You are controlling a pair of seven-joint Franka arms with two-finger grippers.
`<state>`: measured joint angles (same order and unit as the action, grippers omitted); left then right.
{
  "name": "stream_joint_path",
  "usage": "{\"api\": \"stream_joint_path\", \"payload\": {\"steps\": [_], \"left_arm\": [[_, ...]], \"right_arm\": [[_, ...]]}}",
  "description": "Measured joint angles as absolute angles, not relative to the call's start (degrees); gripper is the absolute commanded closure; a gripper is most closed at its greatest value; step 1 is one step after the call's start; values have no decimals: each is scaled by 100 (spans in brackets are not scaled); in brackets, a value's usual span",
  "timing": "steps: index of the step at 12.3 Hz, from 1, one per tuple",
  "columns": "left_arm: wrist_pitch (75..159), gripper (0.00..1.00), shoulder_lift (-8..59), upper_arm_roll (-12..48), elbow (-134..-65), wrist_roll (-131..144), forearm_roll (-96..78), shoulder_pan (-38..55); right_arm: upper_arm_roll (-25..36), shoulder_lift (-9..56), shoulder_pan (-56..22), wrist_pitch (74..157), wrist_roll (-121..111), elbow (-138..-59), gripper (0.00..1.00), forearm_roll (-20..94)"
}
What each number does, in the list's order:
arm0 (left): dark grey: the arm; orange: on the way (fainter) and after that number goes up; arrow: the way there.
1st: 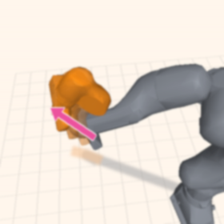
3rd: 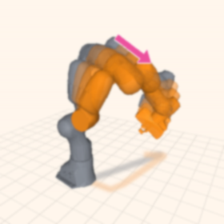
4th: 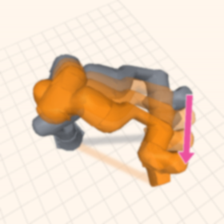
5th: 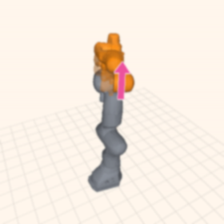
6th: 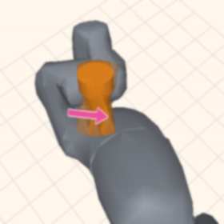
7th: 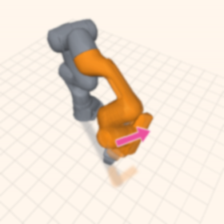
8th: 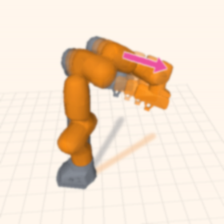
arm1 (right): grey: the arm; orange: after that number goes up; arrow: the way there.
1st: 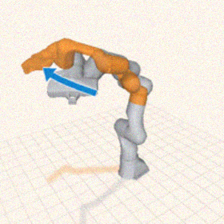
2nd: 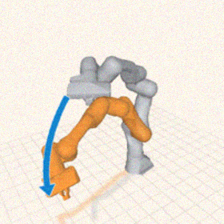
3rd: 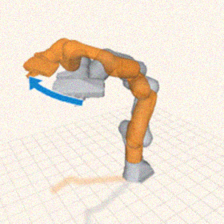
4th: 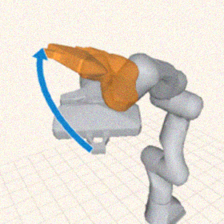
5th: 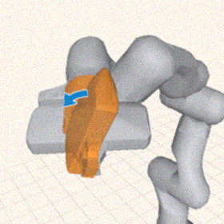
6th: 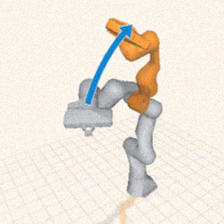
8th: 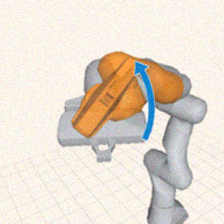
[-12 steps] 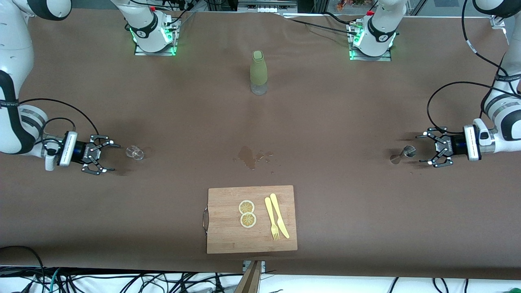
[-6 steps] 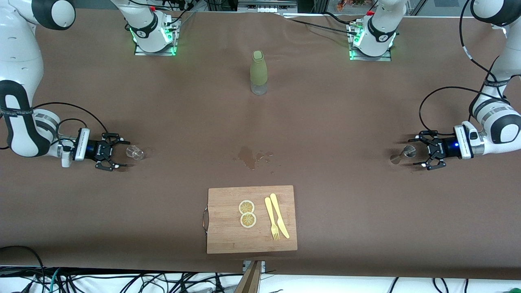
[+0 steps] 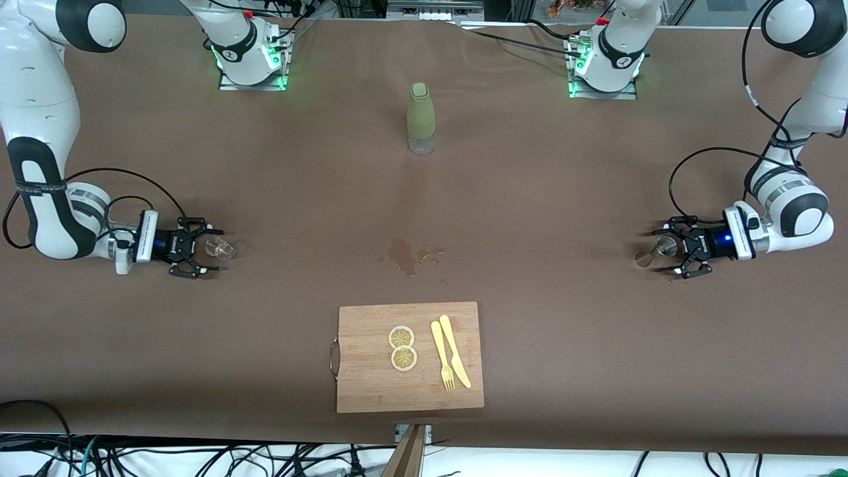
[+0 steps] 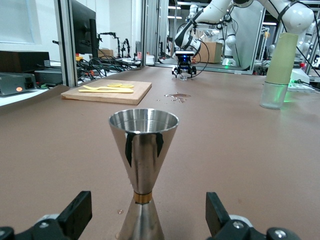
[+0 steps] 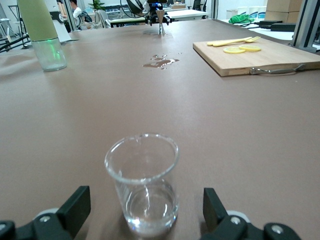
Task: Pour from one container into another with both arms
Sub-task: 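Close the right gripper on the glass while the left gripper grips the jigger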
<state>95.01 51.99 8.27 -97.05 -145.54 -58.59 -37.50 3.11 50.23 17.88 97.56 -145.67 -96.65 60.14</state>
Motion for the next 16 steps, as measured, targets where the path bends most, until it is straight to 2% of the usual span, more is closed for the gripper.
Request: {"api": "stream_joint_path", "payload": {"steps": [9,12,14,16], "left_arm": [[9501,2,5338,857,-9705,-14648,-6282,-3579],[9501,5,5378,858,-9706,-14774,-6426,-3501],[9501,9,5393,858,-9707,-14796,-6466,-3451],[9501,24,5404,858,-9709,-14808,-6467,-3420]], "right_arm": [[238,5040,1790,9762,-14567,-9663,8,6021],[238,5040,1792,9762,-14567,-9661,15,6021],[238,5040,1792,9762,-14567,-9658,21,6022],[238,5040,1792,9762,-14567,-9655,27,6022]]}}
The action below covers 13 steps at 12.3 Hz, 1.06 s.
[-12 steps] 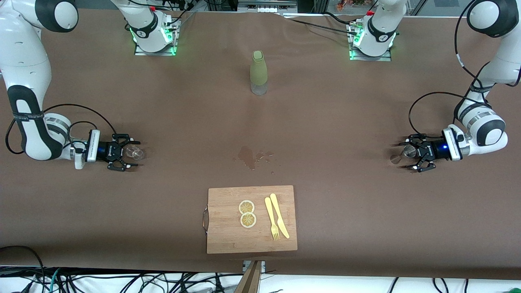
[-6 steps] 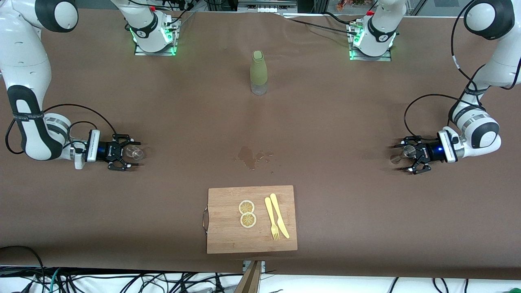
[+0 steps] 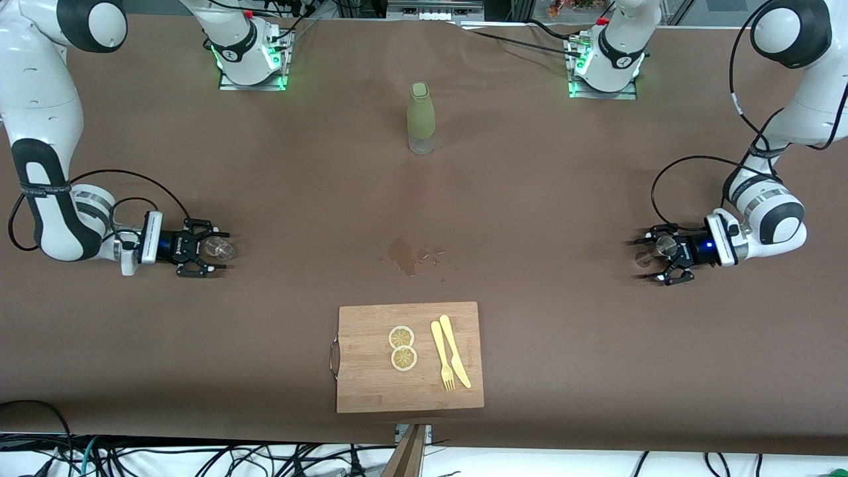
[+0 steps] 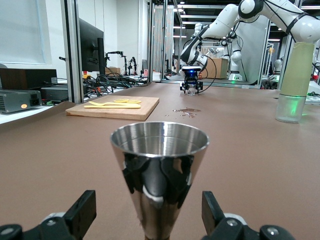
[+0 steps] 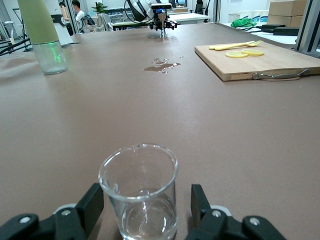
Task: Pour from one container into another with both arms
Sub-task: 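Close the right gripper on the glass while the left gripper grips the jigger, then lift the glass with the right gripper while the left gripper brings the jigger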
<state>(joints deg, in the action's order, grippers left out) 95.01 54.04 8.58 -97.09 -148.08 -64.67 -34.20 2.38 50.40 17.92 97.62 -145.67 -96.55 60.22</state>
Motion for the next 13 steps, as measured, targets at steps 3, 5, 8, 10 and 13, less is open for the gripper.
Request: {"api": "stream_joint_path", "payload": {"steps": [3,5,8,10,13], "left_arm": [[9501,51,5431,858,-9710,-14823,-6478,-3412],[9501,69,5452,858,-9710,-14833,-6537,-3389],[9501,93,5482,858,-9710,-14846,-6544,-3352],[9476,100,5485,858,-9707,-14855,-6558,-3354],[9467,100,5487,858,-9704,-14860,-6564,-3355]], "right_arm": [[238,5040,1792,9762,-14573,-9629,42,6022],[238,5040,1792,9762,-14577,-9612,48,6022],[238,5040,1792,9763,-14577,-9604,48,6022],[238,5040,1792,9764,-14577,-9601,52,6022],[238,5040,1792,9782,-14579,-9577,69,6022]]}}
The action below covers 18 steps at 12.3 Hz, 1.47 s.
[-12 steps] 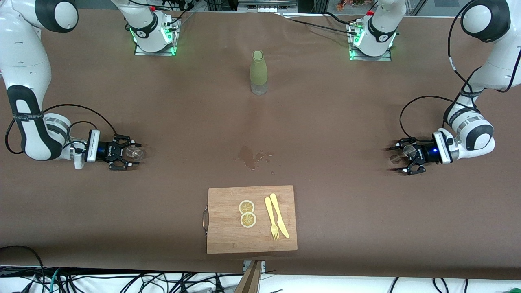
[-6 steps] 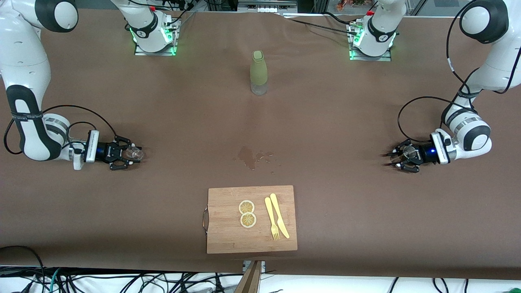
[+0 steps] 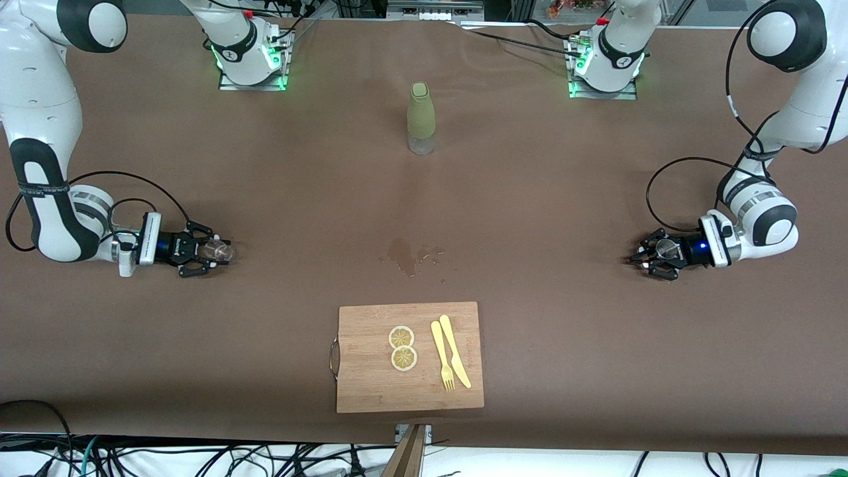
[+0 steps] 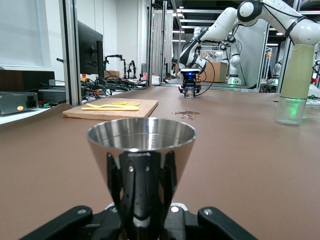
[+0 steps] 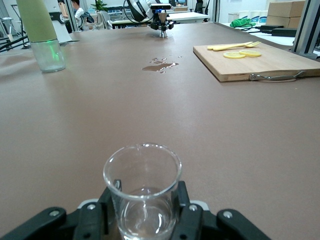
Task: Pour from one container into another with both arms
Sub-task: 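Lift the glass with the right gripper while the left gripper brings the jigger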
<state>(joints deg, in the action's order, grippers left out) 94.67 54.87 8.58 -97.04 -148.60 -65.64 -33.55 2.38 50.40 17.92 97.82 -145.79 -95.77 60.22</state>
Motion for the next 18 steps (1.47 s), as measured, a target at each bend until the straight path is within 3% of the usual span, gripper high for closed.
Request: {"api": "stream_joint_path", "payload": {"steps": [2,5,11,18], "left_arm": [[9462,100,5488,858,-9704,-14864,-6564,-3355],[9454,100,5488,858,-9702,-14865,-6564,-3355],[9308,100,5448,859,-9664,-14743,-6564,-3352],[9265,100,5217,903,-9641,-14087,-6564,-3255]], "right_arm": [[238,5040,1791,9784,-14579,-9553,71,6022],[235,5040,1782,9786,-14579,-9545,92,6021],[201,5036,1467,9787,-14108,-9250,92,5866],[156,4674,565,10177,-13115,-9021,90,5779]]}}
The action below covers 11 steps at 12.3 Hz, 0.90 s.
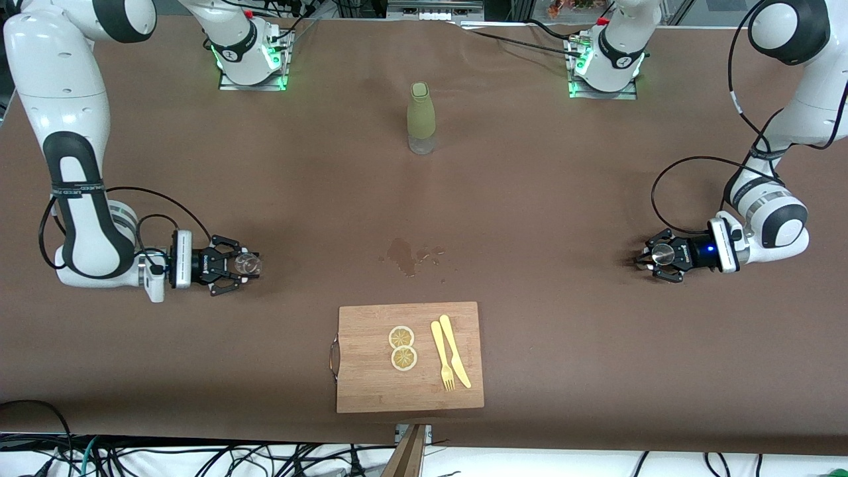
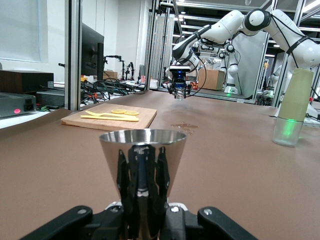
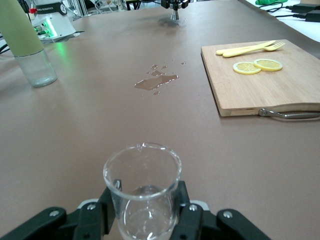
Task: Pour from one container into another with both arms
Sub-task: 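Lift the glass with the right gripper while the left gripper brings the jigger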
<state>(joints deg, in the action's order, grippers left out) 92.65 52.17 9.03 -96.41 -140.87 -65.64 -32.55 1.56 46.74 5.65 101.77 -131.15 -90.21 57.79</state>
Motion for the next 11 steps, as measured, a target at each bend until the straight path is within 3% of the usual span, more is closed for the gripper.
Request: {"api": "stream_joint_path", "payload": {"steps": [11], "left_arm": [[9336,100,4857,1010,-9936,-13811,-7382,-2442]], "right_arm": [[-93,4531,-414,10907,-11508,-8512,90,5688]]}}
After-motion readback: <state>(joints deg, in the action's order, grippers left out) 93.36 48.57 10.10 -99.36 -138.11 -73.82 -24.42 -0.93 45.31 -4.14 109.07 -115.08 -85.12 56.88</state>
